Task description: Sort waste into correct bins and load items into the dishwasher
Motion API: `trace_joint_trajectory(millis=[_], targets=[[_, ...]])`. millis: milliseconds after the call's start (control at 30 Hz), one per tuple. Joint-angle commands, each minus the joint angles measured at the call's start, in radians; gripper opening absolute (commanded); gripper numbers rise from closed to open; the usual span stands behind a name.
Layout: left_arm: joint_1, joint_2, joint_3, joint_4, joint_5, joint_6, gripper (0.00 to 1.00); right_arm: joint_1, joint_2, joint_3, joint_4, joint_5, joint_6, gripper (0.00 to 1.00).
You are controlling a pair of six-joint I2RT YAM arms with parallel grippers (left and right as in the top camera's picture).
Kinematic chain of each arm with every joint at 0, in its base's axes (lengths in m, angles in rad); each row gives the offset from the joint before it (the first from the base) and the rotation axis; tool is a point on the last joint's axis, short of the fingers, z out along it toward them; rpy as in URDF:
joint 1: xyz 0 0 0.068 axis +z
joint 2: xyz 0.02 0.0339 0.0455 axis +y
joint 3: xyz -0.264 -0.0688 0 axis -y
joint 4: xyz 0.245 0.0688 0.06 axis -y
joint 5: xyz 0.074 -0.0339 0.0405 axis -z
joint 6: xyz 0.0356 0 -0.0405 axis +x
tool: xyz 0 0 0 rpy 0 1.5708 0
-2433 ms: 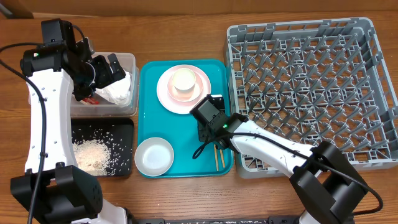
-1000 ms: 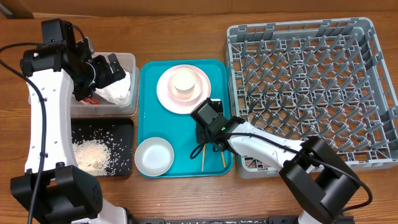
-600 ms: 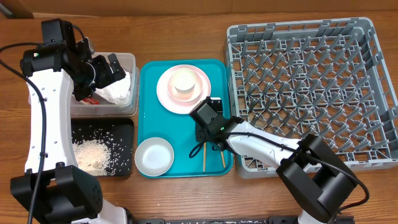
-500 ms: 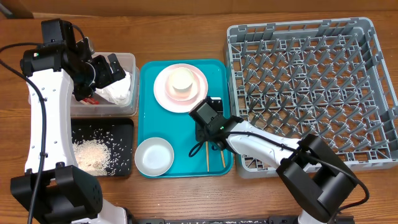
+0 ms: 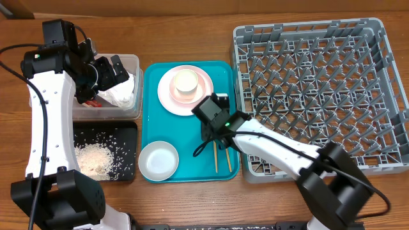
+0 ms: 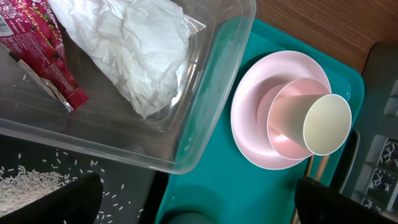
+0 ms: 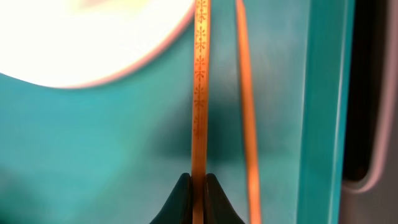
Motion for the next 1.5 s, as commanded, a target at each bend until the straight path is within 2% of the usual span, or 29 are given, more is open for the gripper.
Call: trace_joint_trajectory(millis=[0, 233, 533, 667, 833, 1233, 1300, 1467], targets=[[-0.002, -0.008, 0.017, 0.000, -0.006, 0.018, 1.00, -0.014, -0.125, 0.079, 0.004, 0.027, -0.104, 0.04], [-0.002, -0.008, 0.017, 0.000, -0.006, 0.018, 1.00, -0.126, -0.243, 0.083, -0.006, 0.027, -0.278, 0.04], [-0.002, -0.008, 0.017, 0.000, -0.006, 0.018, 1.00, -0.358, -0.246, 0.082, -0.069, 0.014, -0.495, 0.04], [-0.002, -0.008, 0.017, 0.000, -0.006, 0.018, 1.00, -0.454, -0.245, 0.082, -0.110, -0.074, -0.620, 0.04], [-0.002, -0.008, 0.017, 0.000, -0.006, 0.018, 1.00, -0.505, -0.244, 0.074, -0.119, -0.113, -0.618, 0.04], [-0.002, -0.008, 0.017, 0.000, -0.006, 0.018, 1.00, -0.514, -0.243, -0.024, -0.042, -0.114, -0.614, 0.05], [-0.002, -0.008, 0.017, 0.000, -0.006, 0.018, 1.00, -0.514, -0.243, -0.032, -0.028, -0.114, -0.614, 0.09], [-0.002, -0.008, 0.017, 0.000, -0.006, 0.018, 1.00, -0.514, -0.242, -0.032, -0.027, -0.115, -0.614, 0.10]])
